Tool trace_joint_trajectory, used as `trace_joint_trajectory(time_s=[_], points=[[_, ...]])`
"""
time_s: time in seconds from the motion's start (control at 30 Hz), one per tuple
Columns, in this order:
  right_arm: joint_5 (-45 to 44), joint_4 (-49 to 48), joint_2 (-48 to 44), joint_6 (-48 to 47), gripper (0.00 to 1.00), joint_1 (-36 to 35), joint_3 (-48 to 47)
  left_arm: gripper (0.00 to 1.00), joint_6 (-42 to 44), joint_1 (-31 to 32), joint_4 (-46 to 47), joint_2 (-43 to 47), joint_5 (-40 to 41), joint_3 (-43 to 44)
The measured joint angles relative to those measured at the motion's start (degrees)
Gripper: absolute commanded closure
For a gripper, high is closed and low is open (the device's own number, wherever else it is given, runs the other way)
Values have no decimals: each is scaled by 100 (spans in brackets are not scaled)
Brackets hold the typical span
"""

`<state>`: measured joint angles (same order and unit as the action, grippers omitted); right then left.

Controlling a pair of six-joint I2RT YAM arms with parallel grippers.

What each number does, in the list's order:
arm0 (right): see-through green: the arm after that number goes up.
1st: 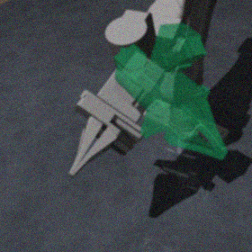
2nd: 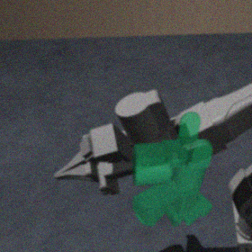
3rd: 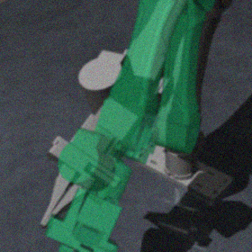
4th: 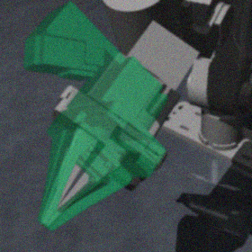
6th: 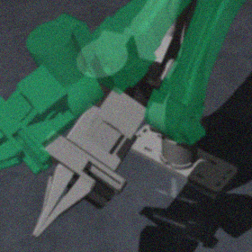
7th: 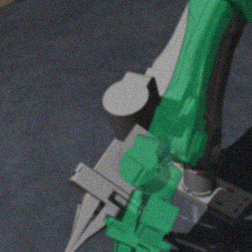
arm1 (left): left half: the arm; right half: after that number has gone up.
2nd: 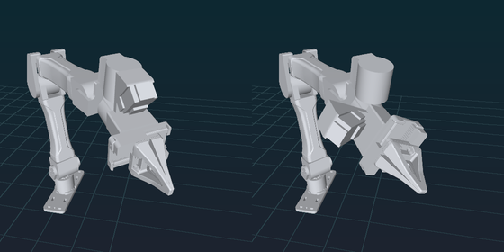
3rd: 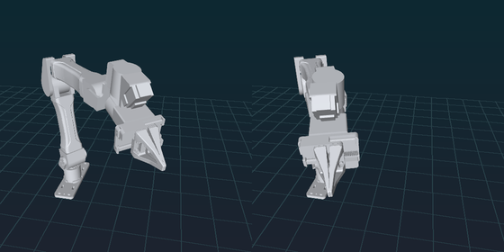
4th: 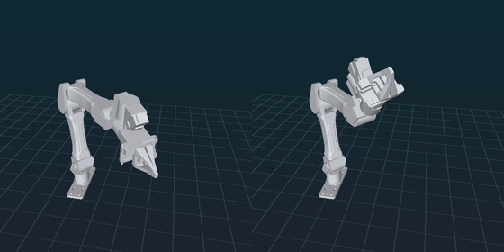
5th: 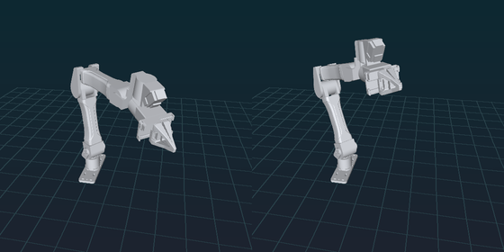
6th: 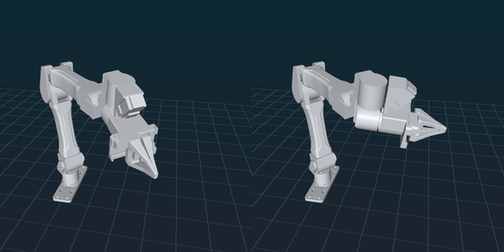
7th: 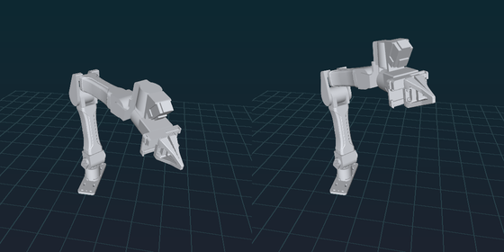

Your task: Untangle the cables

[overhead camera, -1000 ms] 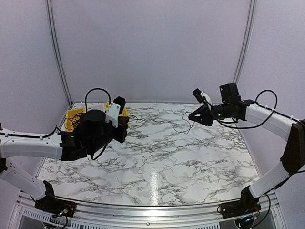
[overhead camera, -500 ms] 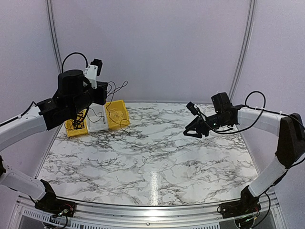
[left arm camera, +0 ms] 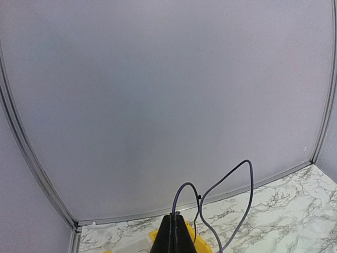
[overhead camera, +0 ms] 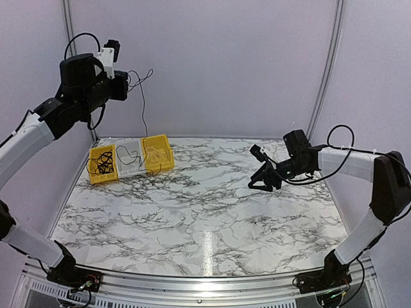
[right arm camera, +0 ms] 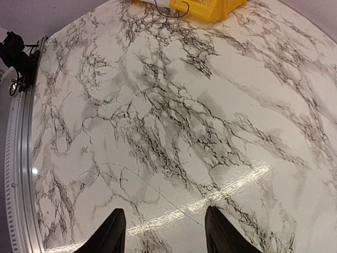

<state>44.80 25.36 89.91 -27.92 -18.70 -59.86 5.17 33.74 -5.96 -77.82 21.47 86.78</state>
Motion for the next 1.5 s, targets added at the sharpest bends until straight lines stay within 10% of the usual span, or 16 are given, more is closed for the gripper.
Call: trace_joint_trajectory(time_s=[0.93, 1.5], points=[[-177, 17, 105, -164, 50, 0, 13, 100, 323, -1587, -105, -1849, -649, 1585], [-192, 116, 323, -328, 52, 0, 13, 100, -472, -1589, 597, -1805, -938, -1154]])
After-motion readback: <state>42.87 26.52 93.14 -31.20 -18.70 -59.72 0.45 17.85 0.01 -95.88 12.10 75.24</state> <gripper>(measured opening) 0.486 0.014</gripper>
